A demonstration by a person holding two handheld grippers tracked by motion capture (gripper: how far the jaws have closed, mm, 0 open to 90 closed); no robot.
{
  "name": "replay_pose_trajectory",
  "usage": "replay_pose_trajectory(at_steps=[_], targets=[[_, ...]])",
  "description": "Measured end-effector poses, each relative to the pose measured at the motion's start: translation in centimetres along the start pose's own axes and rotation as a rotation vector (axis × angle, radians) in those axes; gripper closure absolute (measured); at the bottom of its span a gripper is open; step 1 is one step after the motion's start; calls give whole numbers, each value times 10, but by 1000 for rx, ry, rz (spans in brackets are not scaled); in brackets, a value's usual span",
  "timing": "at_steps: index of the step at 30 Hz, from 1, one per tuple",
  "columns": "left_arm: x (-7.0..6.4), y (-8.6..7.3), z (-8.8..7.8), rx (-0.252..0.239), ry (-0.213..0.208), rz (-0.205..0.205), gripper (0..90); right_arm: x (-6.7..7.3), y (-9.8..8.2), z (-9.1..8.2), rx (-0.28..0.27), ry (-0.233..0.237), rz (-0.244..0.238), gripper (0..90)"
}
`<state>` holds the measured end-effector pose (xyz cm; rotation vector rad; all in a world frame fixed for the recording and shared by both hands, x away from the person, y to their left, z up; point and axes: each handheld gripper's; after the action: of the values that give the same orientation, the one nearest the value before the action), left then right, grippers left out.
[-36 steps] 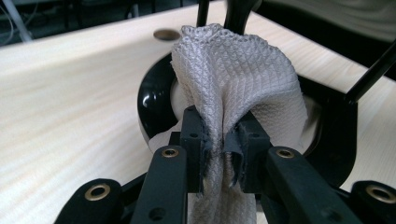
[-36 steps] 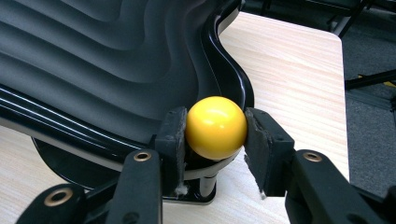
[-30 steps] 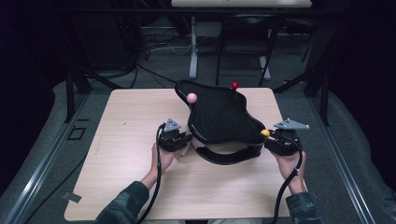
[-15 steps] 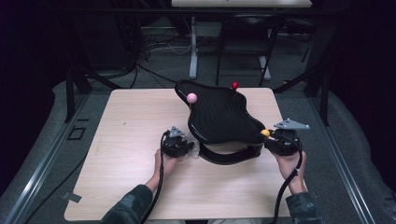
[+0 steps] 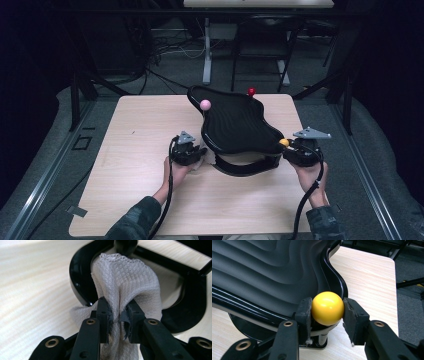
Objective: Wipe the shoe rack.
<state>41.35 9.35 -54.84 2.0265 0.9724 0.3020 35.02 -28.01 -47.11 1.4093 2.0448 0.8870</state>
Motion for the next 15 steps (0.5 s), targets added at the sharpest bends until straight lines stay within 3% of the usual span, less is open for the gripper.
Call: replay_pose_trajectory(at_steps=[9,15], targets=[[1,25,-26,-77,4,22,759,0,0,0,0,0,0,597],[0,40,-39,-101,9,40,759,0,0,0,0,0,0,597]])
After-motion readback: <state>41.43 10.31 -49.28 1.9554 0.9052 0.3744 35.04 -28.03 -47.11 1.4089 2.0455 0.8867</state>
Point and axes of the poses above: each handheld gripper's, and its own axes: z roughly forward along the jaws, y roughly out of its top, x roughly to its left, and after that the axes turned 5 degrees about x, right-handed
